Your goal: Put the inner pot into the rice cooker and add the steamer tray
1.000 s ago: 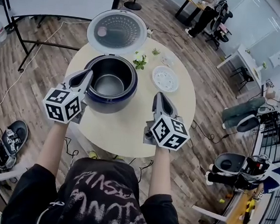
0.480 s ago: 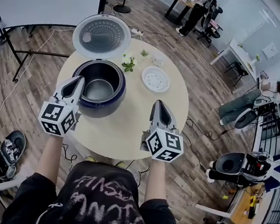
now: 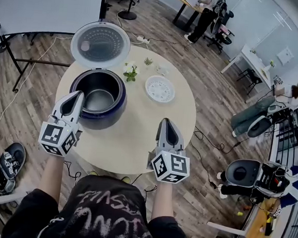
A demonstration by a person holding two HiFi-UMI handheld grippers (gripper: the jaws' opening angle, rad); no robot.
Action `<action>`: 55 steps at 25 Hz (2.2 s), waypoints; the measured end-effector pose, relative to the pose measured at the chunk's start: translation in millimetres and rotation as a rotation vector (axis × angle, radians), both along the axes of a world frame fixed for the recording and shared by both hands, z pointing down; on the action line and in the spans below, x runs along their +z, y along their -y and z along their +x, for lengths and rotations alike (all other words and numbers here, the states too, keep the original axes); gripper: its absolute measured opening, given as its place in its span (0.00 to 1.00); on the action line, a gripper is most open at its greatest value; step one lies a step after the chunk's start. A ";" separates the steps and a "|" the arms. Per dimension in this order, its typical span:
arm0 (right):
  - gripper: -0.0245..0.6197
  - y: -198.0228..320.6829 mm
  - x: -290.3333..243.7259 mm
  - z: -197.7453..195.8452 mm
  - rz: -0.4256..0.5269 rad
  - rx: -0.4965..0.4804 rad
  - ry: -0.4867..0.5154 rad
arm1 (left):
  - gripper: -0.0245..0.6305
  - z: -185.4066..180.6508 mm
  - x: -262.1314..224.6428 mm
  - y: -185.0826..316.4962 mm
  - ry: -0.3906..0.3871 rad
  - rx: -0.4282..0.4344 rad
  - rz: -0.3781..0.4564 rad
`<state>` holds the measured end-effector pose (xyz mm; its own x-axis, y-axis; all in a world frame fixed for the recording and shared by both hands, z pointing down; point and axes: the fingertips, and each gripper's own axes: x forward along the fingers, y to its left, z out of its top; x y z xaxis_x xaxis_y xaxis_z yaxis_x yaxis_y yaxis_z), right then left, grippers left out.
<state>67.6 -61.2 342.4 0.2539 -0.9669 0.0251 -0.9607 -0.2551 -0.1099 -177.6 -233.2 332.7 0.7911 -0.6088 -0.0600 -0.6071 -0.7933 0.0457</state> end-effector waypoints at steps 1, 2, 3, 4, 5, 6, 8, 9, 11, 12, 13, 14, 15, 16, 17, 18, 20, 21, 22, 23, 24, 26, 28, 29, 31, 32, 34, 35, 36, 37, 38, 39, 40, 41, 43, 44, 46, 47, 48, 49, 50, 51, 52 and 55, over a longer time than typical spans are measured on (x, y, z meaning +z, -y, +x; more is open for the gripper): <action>0.05 -1.7 -0.4 1.9 0.002 0.002 0.000 | 0.05 0.3 -0.3 -2.2 0.001 0.000 0.008; 0.05 -3.3 -0.6 3.7 0.005 0.003 0.001 | 0.05 0.6 -0.3 -4.2 0.002 -0.002 0.013; 0.05 -5.0 -0.1 5.5 0.006 0.003 0.002 | 0.05 0.9 0.4 -5.9 0.004 -0.005 0.015; 0.05 -6.8 1.1 6.9 0.006 0.002 0.003 | 0.05 1.2 1.8 -7.6 0.005 -0.008 0.012; 0.05 -8.4 2.6 7.9 0.004 0.000 0.003 | 0.05 1.4 3.5 -9.1 0.006 -0.010 0.007; 0.05 -9.6 3.9 8.6 0.002 -0.003 0.000 | 0.05 1.6 4.8 -10.5 0.006 -0.012 0.004; 0.05 -11.7 5.2 10.2 -0.002 -0.007 0.000 | 0.05 2.4 6.2 -13.1 0.007 -0.015 0.004; 0.05 -13.2 5.8 11.3 -0.003 -0.006 0.004 | 0.05 2.6 7.3 -14.2 0.008 -0.019 0.006; 0.05 -17.4 6.9 12.9 -0.011 0.000 0.004 | 0.05 1.7 11.6 -15.7 0.010 -0.030 -0.004; 0.05 -19.5 7.1 13.7 -0.017 0.004 -0.004 | 0.05 1.3 14.0 -16.2 0.010 -0.034 -0.012; 0.05 -21.0 6.9 15.1 -0.019 0.007 -0.009 | 0.05 1.7 15.6 -16.6 0.010 -0.035 -0.018; 0.05 -21.9 6.4 16.9 -0.017 0.008 -0.008 | 0.05 2.9 16.2 -16.9 0.011 -0.034 -0.019; 0.05 -22.0 6.5 18.9 -0.013 0.008 0.000 | 0.05 4.5 16.3 -17.1 0.014 -0.033 -0.015; 0.05 -21.6 7.7 20.6 -0.011 0.009 0.007 | 0.05 6.1 16.1 -17.2 0.018 -0.032 -0.010; 0.05 -21.1 9.7 21.7 -0.012 0.010 0.012 | 0.05 7.5 16.3 -17.3 0.022 -0.031 -0.007; 0.05 -21.2 11.9 22.4 -0.016 0.012 0.013 | 0.05 8.8 16.8 -17.7 0.025 -0.028 -0.006; 0.05 -23.0 15.0 24.0 -0.023 0.020 0.009 | 0.05 11.1 17.9 -19.4 0.027 -0.024 -0.008; 0.05 -24.1 15.7 25.1 -0.026 0.024 0.007 | 0.05 12.1 17.9 -20.2 0.026 -0.022 -0.009; 0.05 -25.2 16.3 26.6 -0.027 0.027 0.008 | 0.05 13.5 17.6 -20.9 0.025 -0.020 -0.010; 0.05 -26.6 17.1 28.7 -0.028 0.031 0.012 | 0.05 15.4 17.4 -21.6 0.023 -0.017 -0.012; 0.05 -28.2 18.3 31.1 -0.030 0.037 0.016 | 0.05 17.9 17.7 -22.2 0.022 -0.013 -0.014; 0.05 -32.3 21.0 36.1 -0.034 0.053 0.024 | 0.05 23.4 19.3 -24.0 0.024 -0.003 -0.018; 0.05 -37.3 22.6 40.7 -0.037 0.071 0.029 | 0.05 28.4 20.9 -26.6 0.027 0.008 -0.022; 0.05 -40.0 22.9 43.2 -0.037 0.080 0.031 | 0.05 31.1 21.2 -28.0 0.027 0.014 -0.024; 0.05 -46.0 23.2 48.7 -0.035 0.098 0.039 | 0.05 37.8 20.9 -30.8 0.024 0.026 -0.027; 0.05 -49.4 23.8 51.8 -0.035 0.107 0.043 | 0.05 42.2 20.6 -32.2 0.024 0.033 -0.027; 0.05 -57.1 25.8 58.8 -0.038 0.127 0.050 | 0.05 53.3 19.8 -35.5 0.025 0.051 -0.026; 0.05 -61.3 27.0 62.3 -0.041 0.136 0.053 | 0.05 59.5 19.3 -37.7 0.025 0.062 -0.025; 0.05 -65.7 28.3 65.8 -0.045 0.144 0.056 | 0.05 66.0 18.8 -40.1 0.026 0.072 -0.024; 0.05 -70.4 29.4 69.7 -0.048 0.152 0.060 | 0.05 72.9 18.3 -43.0 0.026 0.083 -0.024; 0.05 -75.6 30.6 74.0 -0.052 0.161 0.065 | 0.05 80.1 17.8 -46.4 0.028 0.093 -0.024; 0.05 -81.4 31.9 79.0 -0.056 0.171 0.070 | 0.05 87.6 17.4 -50.3 0.030 0.104 -0.024; 0.05 -87.5 33.1 84.2 -0.060 0.182 0.074 | 0.05 95.0 17.1 -54.6 0.034 0.114 -0.024; 0.05 -93.4 34.3 89.4 -0.065 0.191 0.076 | 0.05 102.3 16.6 -58.9 0.039 0.124 -0.023; 0.05 -102.7 35.8 98.5 -0.071 0.202 0.077 | 0.05 115.0 15.0 -66.0 0.045 0.138 -0.023; 0.05 -106.1 36.3 102.3 -0.071 0.205 0.080 | 0.05 120.2 14.1 -68.5 0.046 0.142 -0.024; 0.05 -112.0 37.3 109.6 -0.069 0.206 0.086 | 0.05 129.1 13.0 -72.9 0.048 0.143 -0.026; 0.05 -114.7 38.0 113.4 -0.069 0.205 0.087 | 0.05 133.6 12.9 -75.4 0.050 0.143 -0.028; 0.05 -117.1 38.7 117.3 -0.071 0.203 0.087 | 0.06 138.2 13.0 -78.1 0.053 0.143 -0.030; 0.05 -119.3 39.2 121.3 -0.071 0.199 0.088 | 0.06 142.8 13.4 -81.1 0.058 0.143 -0.031; 0.07 -121.2 39.6 125.2 -0.069 0.193 0.090 | 0.06 147.2 13.9 -84.2 0.064 0.141 -0.031; 0.09 -122.8 39.9 129.0 -0.066 0.187 0.092 | 0.08 151.4 14.7 -87.3 0.070 0.140 -0.030; 0.11 -124.1 40.5 132.2 -0.063 0.180 0.095 | 0.10 155.2 15.9 -90.7 0.077 0.141 -0.029; 0.20 -126.6 44.0 137.2 -0.057 0.155 0.101 | 0.19 164.1 22.0 -100.5 0.100 0.153 -0.034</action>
<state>204.8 65.3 386.4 0.3928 -0.9128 0.1113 -0.8943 -0.4074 -0.1851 -13.5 -132.7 354.7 0.8755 -0.4814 0.0418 -0.4824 -0.8757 0.0192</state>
